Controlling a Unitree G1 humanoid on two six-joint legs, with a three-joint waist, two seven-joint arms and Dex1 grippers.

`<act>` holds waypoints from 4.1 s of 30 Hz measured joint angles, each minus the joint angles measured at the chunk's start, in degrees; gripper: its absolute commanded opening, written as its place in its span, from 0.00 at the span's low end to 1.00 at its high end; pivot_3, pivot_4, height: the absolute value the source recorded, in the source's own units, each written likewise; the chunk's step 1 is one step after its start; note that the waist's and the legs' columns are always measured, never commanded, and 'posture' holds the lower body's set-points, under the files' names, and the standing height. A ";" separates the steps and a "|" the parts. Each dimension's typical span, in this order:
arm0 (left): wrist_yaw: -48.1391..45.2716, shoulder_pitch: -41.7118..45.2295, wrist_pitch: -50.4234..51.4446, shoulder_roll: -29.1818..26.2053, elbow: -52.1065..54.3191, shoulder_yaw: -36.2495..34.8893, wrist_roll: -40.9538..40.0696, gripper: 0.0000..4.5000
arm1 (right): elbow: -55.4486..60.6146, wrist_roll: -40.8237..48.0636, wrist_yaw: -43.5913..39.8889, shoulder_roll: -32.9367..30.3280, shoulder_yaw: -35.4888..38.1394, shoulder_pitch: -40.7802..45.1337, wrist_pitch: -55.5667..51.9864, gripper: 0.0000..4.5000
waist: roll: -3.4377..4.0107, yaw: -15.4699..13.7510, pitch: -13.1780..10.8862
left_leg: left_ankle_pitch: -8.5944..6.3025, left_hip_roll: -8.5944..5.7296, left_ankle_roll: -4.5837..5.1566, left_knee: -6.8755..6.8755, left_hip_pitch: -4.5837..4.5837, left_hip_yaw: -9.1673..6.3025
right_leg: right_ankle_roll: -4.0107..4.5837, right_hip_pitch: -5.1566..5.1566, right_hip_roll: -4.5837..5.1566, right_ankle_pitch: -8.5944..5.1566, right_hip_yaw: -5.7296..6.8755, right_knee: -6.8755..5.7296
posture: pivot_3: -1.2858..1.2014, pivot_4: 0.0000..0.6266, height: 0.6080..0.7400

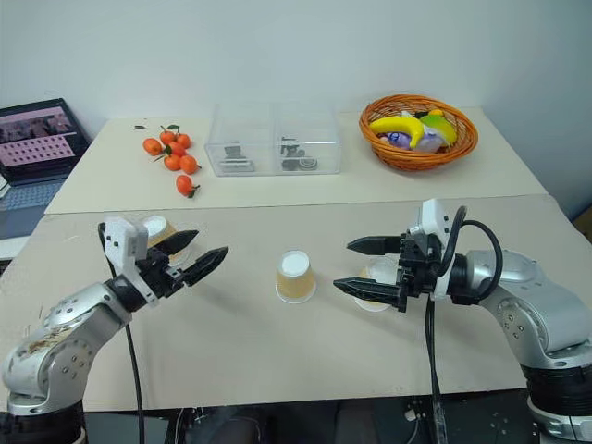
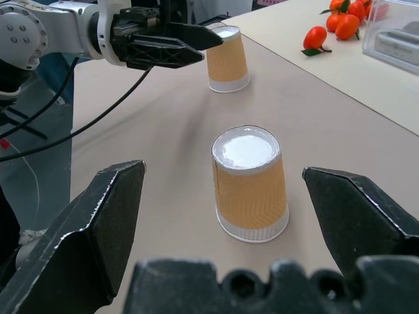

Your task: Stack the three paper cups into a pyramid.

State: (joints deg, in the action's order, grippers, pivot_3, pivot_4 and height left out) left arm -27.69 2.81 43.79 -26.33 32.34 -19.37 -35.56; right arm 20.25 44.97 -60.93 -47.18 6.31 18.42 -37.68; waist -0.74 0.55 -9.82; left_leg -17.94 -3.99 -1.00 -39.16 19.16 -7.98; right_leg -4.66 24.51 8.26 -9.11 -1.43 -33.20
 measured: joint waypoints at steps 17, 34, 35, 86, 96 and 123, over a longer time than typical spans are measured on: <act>20.45 -1.91 -9.08 9.77 -8.73 -7.91 8.14 1.00 | -1.54 -1.52 -1.03 1.64 -1.10 1.24 0.50 1.00 | -0.05 -0.89 0.02 | 0.00 0.00 -0.01 0.00 0.00 0.03 | 0.03 -0.01 0.00 0.02 0.00 0.02 | 0.52 0.24 0.99; 12.79 3.66 -13.52 2.69 -17.57 -5.52 8.17 1.00 | -0.85 -1.48 -0.76 1.62 -0.44 0.26 0.50 1.00 | -0.07 -0.62 0.04 | -0.01 0.01 -0.01 0.00 0.01 0.05 | 0.03 0.03 0.00 0.03 0.00 0.03 | 0.52 0.24 0.99; 12.61 3.33 -13.66 2.83 -17.29 -5.51 8.11 1.00 | -0.80 -1.48 -0.73 1.60 -0.25 -0.02 0.50 1.00 | -0.07 -0.64 0.04 | -0.01 0.01 -0.01 0.00 0.01 0.05 | 0.02 0.03 0.00 0.03 0.00 0.03 | 0.52 0.24 0.99; 11.86 4.23 -17.32 2.12 -15.25 -6.40 5.15 1.00 | -2.82 -1.53 -0.95 1.00 1.20 -1.05 0.48 1.00 | -0.09 -0.60 0.04 | 0.00 0.01 -0.02 0.01 0.03 0.06 | 0.03 0.06 0.00 0.05 0.00 0.03 | 0.52 0.24 0.99; 11.17 6.18 -18.04 2.15 -20.08 -2.61 7.68 1.00 | -2.68 -1.46 -0.10 1.08 1.26 -1.50 0.48 1.00 | -0.09 -0.39 0.04 | 0.00 0.01 -0.02 0.01 0.03 0.07 | 0.03 0.06 0.00 0.05 0.00 0.03 | 0.52 0.24 0.99; 8.99 13.64 -24.67 2.15 -34.41 1.53 13.60 0.94 | 0.03 -0.94 2.67 1.18 2.44 -3.91 0.48 1.00 | -0.10 -0.60 0.05 | 0.00 0.00 -0.03 0.00 0.03 0.07 | 0.02 0.06 0.00 0.06 0.00 0.03 | 0.52 0.24 0.99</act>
State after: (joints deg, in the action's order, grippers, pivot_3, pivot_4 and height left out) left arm -18.70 16.45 19.12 -24.18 -2.07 -17.84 -21.95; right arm 20.29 44.03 -58.26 -46.00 8.75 14.51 -37.20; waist -0.84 -0.05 -9.78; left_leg -17.94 -3.99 -1.03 -39.16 19.19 -7.92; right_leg -4.64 24.58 8.26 -9.05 -1.43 -33.17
